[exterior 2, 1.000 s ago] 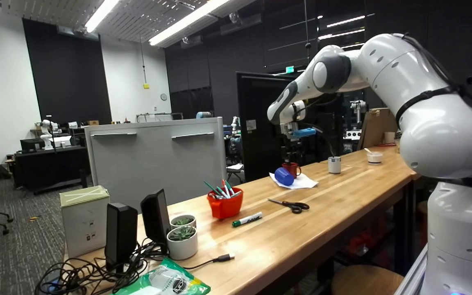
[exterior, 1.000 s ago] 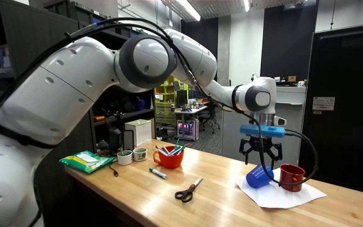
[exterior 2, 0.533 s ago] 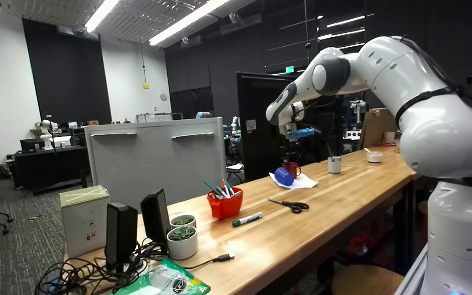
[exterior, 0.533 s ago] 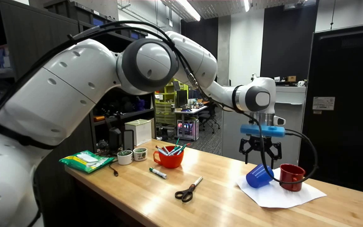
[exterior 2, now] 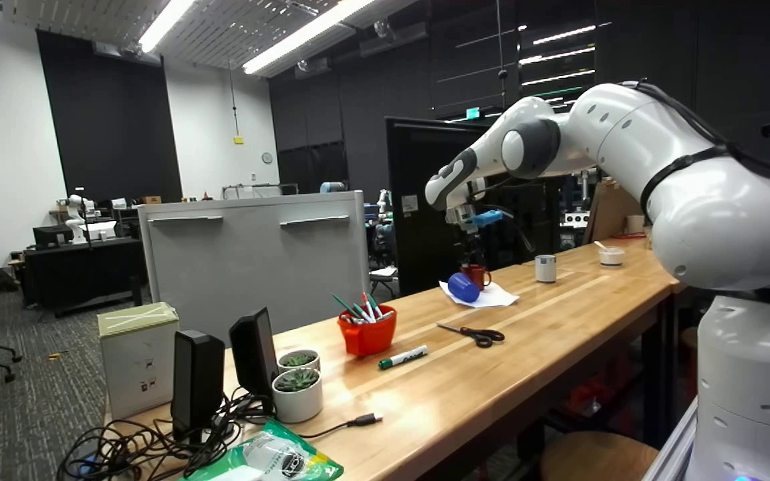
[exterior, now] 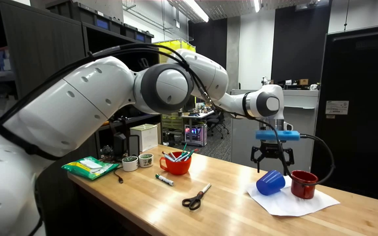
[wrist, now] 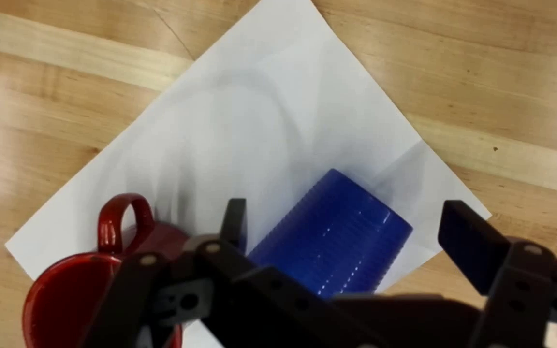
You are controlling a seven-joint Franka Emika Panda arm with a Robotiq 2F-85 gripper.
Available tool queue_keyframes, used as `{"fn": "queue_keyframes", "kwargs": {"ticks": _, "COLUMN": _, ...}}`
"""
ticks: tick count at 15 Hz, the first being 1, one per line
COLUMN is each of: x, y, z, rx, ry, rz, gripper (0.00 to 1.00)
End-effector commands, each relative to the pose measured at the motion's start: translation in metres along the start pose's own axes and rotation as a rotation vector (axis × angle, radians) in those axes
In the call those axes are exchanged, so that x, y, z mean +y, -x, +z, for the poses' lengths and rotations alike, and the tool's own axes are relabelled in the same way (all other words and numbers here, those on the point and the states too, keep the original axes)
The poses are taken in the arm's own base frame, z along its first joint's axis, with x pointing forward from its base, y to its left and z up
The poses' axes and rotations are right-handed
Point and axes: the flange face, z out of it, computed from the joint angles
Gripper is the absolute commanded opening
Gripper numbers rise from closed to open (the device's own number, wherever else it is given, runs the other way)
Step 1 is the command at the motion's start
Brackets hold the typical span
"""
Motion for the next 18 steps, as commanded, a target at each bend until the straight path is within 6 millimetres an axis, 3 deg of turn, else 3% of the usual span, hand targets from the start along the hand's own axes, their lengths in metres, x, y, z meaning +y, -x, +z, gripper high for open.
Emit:
{"fn": "queue_keyframes", "kwargs": {"ticks": 1, "x": 0.007, "y": -0.014, "z": 0.002, "rx": -0.042, "ry": 0.024, "rz": -0.111, "gripper": 1.0}}
{"fn": "queue_keyframes", "kwargs": {"ticks": 18, "x": -0.006, "y": -0.052, "z": 0.012, "rx": -0.042, "ry": 0.106, "rz": -0.439, "gripper": 1.0}}
